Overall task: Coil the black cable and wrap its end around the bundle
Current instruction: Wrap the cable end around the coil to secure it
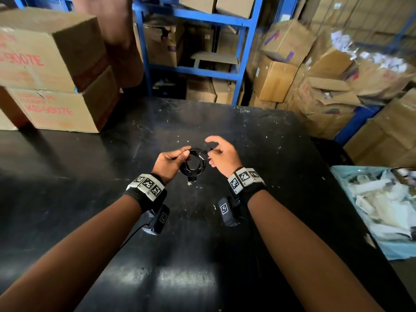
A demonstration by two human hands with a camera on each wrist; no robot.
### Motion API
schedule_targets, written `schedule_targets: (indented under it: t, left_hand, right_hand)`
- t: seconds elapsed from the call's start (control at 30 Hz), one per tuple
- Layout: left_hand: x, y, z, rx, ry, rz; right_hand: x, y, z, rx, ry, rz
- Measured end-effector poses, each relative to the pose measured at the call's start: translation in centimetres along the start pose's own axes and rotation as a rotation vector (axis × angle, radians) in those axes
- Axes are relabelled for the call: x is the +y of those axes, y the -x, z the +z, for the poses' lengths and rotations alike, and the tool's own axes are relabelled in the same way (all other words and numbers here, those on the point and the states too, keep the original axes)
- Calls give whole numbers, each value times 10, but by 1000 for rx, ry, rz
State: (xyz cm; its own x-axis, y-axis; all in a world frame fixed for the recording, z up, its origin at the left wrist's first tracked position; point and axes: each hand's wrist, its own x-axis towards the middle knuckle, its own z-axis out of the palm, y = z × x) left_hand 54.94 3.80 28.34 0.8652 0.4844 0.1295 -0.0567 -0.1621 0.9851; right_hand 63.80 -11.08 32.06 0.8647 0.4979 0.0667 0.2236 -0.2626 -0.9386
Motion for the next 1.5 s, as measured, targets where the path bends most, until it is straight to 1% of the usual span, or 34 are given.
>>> schedule_targets:
  t: [0.1,0.23,0.33,0.4,0.47,0.53,0.63,0.73,0.8,0.97,1.13,1.23,1.4,1.5]
  left_hand:
    - [6,-5,-2,26,6,6]
    - [14,-7,-8,50,2,4]
    - [18,-6,-12,56,4,5]
    - [19,-5,-14,60,8,-7]
    - [21,-4,-15,67,19,-9]
    - [23,-3,-17,79,32,-7]
    - [25,-1,-19,83,30,-1]
    - [26,1,-19,75,39,-7]
    - [26,1,-20,73,39,-5]
    - [28,4,-19,70,69,-7]
    - [33,8,-20,60,112,-25]
    - [32,9,-22,47,71,-11]
    - [25,7,-29,32,-22,-19]
    - [27,6,-29,46,-57,3]
  right_hand:
    - [-11,-5,3,-9,-38,-4]
    - [-20,-8,4,-64,-117,31]
    - [-24,-5,4,-163,-196,48]
    - [-26,-2,5,-224,-189,30]
    - [-26,0,7,-240,-132,8]
    - [-26,1,6,-216,-50,-21]
    - [-25,1,3,-165,96,-108]
    - [-26,1,1,-123,154,-191]
    - [-30,3,0,-139,159,-194]
    - [-39,8,2,-218,52,-173]
    - [-40,10,5,-268,57,-148]
    - [-40,11,6,-228,84,-150]
    - [-37,8,7,-100,293,-236]
    - [-33,5,10,-84,299,-224]
